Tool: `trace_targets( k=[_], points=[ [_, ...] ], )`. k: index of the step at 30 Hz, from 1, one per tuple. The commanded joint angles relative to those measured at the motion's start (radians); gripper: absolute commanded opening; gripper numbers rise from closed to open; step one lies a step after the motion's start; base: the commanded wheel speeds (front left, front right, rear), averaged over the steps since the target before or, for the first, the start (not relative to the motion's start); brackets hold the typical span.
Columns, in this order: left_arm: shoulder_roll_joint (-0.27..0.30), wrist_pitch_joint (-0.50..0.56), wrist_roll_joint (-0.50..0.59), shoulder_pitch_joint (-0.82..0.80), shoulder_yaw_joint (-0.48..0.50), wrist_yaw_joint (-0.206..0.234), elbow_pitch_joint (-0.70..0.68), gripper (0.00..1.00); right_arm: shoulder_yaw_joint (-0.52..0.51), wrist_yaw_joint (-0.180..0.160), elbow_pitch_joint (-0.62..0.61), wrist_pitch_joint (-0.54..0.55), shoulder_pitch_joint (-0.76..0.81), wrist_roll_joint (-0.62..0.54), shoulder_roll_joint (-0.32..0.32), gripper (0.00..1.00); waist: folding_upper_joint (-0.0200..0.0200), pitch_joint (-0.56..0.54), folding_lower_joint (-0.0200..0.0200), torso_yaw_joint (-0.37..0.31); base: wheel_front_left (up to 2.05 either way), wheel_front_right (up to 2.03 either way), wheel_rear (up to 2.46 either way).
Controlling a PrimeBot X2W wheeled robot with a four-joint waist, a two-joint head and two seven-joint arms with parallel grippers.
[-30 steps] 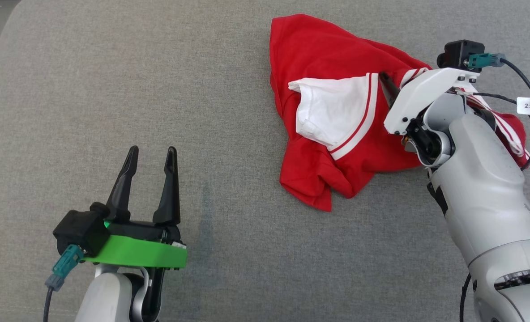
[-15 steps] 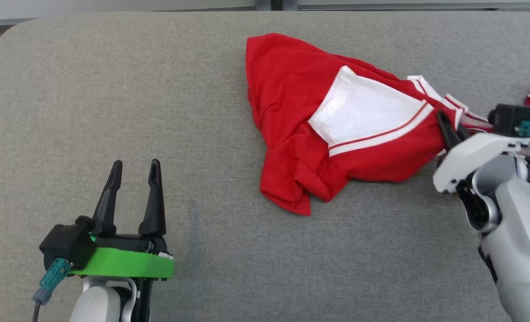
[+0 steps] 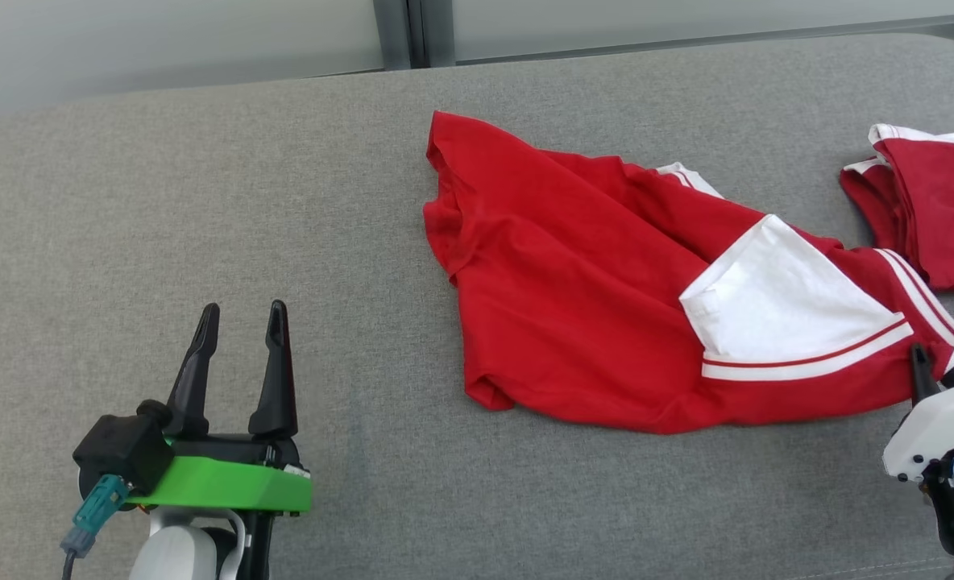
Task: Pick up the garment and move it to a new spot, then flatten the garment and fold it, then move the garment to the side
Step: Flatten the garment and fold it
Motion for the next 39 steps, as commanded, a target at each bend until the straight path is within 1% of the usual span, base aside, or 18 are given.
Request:
trace_targets(
  k=[1, 4, 7, 9, 11, 13, 16, 18, 20, 27, 32, 35, 39],
  points=[
    [0.004, 0.000, 0.002, 0.010, 0.000, -0.003, 0.003, 1.00, -0.020, -0.002, -0.023, 0.003, 0.010, -0.031, 0.012, 1.00, -0.0001, -0.011, 0.0000, -0.007, 0.00, 0.00, 0.00],
    [0.004, 0.000, -0.004, 0.015, 0.000, -0.003, 0.007, 1.00, -0.059, -0.002, -0.074, -0.004, 0.023, -0.075, 0.037, 1.00, -0.0001, -0.017, 0.0000, -0.006, 0.00, 0.00, 0.00],
    [0.004, 0.000, -0.007, 0.018, 0.000, -0.003, 0.010, 1.00, -0.077, -0.002, -0.123, -0.022, 0.034, -0.112, 0.054, 1.00, -0.0001, -0.023, 0.0000, 0.000, 0.00, 0.00, 0.00],
    [0.003, 0.000, -0.009, 0.018, 0.001, -0.003, 0.010, 1.00, -0.087, -0.002, -0.160, -0.057, 0.037, -0.141, 0.059, 1.00, -0.0001, -0.027, 0.0000, 0.005, 0.00, 0.00, 0.00],
    [0.003, 0.000, -0.009, 0.020, 0.002, -0.003, 0.010, 1.00, -0.091, -0.002, -0.197, -0.121, 0.044, -0.177, 0.065, 1.00, -0.0001, -0.030, 0.0000, 0.010, 0.00, 0.00, 0.00],
    [0.002, 0.000, -0.007, 0.025, 0.007, -0.003, 0.010, 1.00, -0.066, -0.002, -0.229, -0.210, 0.051, -0.204, 0.072, 1.00, -0.0001, -0.034, 0.0000, 0.014, 0.00, 0.00, 0.00],
    [0.001, 0.000, -0.006, 0.035, 0.017, -0.003, 0.014, 1.00, 0.006, -0.002, -0.249, -0.357, 0.070, -0.235, 0.077, 1.00, -0.0001, -0.045, 0.0000, 0.017, 0.00, 0.00, 0.00],
    [0.002, 0.000, -0.005, 0.039, 0.024, -0.003, 0.016, 1.00, 0.055, -0.002, -0.228, -0.419, 0.083, -0.248, 0.079, 1.00, -0.0001, -0.053, 0.0000, 0.019, 0.00, 0.00, 0.00],
    [0.003, 0.000, -0.003, 0.045, 0.029, -0.003, 0.020, 1.00, 0.094, -0.002, -0.195, -0.453, 0.088, -0.252, 0.081, 1.00, -0.0001, -0.062, 0.0000, 0.021, 0.00, 0.00, 0.00],
    [0.010, 0.000, 0.010, 0.069, 0.031, -0.003, 0.044, 1.00, 0.232, -0.002, -0.090, -0.483, 0.089, -0.263, 0.082, 1.00, -0.0001, -0.090, 0.0000, 0.030, 0.00, 0.00, 0.00],
    [0.007, 0.000, 0.009, 0.079, 0.031, -0.003, 0.057, 1.00, 0.266, -0.002, -0.066, -0.487, 0.078, -0.248, 0.082, 1.00, -0.0001, -0.100, 0.0000, 0.033, 0.00, 0.00, 0.00],
    [0.012, 0.000, 0.007, 0.052, 0.000, -0.003, 0.089, 1.00, 0.263, -0.002, -0.069, -0.488, 0.072, -0.241, 0.077, 1.00, -0.0001, -0.097, 0.0000, 0.027, 0.00, 0.00, 0.00],
    [0.026, 0.000, -0.016, -0.049, -0.093, -0.003, 0.185, 1.00, 0.269, -0.002, -0.081, -0.488, 0.066, -0.233, 0.078, 1.00, -0.0001, -0.068, 0.0000, -0.013, 0.00, 0.00, 0.00]
  ],
)
